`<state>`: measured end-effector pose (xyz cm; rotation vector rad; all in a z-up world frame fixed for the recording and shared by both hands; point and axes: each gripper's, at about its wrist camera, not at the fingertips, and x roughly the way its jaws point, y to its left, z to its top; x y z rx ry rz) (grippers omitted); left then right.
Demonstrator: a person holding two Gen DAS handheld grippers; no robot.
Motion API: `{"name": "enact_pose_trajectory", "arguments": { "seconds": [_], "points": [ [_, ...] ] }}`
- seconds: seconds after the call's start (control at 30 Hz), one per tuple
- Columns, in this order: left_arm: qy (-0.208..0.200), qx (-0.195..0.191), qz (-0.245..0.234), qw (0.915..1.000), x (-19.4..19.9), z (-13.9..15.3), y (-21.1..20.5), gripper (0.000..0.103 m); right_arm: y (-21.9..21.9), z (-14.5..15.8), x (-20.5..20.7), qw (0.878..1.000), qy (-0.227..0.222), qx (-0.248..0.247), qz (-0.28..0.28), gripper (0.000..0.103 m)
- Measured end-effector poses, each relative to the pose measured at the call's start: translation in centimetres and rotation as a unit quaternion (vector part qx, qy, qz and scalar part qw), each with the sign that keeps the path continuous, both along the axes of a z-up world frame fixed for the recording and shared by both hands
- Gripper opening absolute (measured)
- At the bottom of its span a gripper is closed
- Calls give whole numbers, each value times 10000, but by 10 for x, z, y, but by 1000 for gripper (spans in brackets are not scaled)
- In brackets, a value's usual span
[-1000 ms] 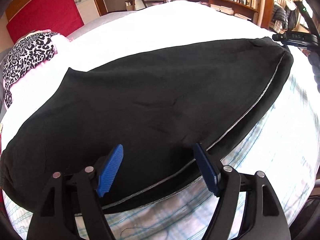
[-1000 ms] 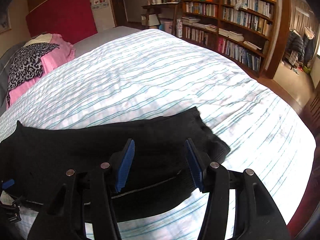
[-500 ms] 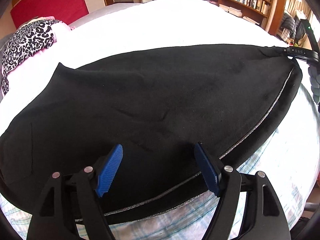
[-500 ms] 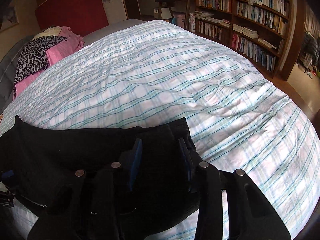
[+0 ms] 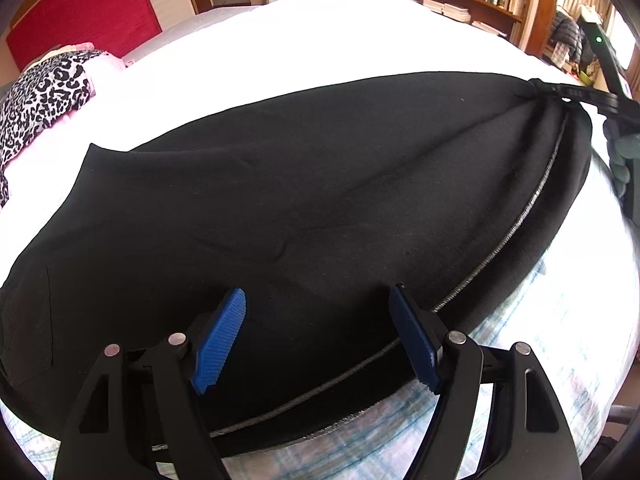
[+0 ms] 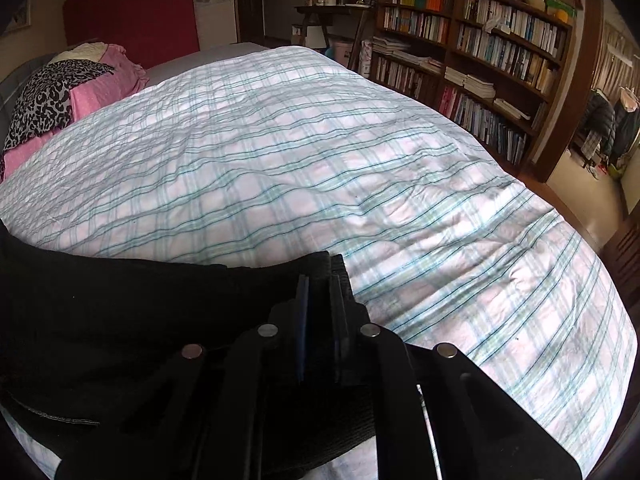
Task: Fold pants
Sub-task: 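Lift and pull the black pants apart with both grippers, spreading them flat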
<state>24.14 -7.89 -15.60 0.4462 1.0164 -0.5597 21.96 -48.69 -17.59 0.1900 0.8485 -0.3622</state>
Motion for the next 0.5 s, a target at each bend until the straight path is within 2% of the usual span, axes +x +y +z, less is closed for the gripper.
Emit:
{"name": "enact_pose_trajectory", "arguments": {
  "seconds": [0.03,0.1,0.13,0.17,0.27,0.33,0.43,0.5],
  "points": [
    [-25,24,-26,10000,-2,-1,-1,74,-2,1,-2,10000,-44,68,-11,13],
    [-57,44,-69,10000,-5,0,-3,74,-7,5,-7,9997,-112,225,-56,29],
    [-54,32,-79,9999,-6,-1,-4,74,-9,9,-12,9995,-174,216,-167,42],
    [-41,5,-83,10000,-5,0,-5,74,-11,14,-19,9989,-296,238,-259,45],
    [-50,-110,-139,9998,-8,6,-10,74,-8,31,-39,9972,-565,346,-355,45],
    [-76,-168,-243,9995,-12,9,-18,74,5,40,-48,9971,-674,301,-192,45],
    [-92,-180,-379,9991,-16,9,-28,74,35,43,-56,9972,-690,175,210,45],
    [-84,-178,-436,9989,-18,8,-33,74,54,36,-57,9975,-513,32,478,45]
  ]
}}
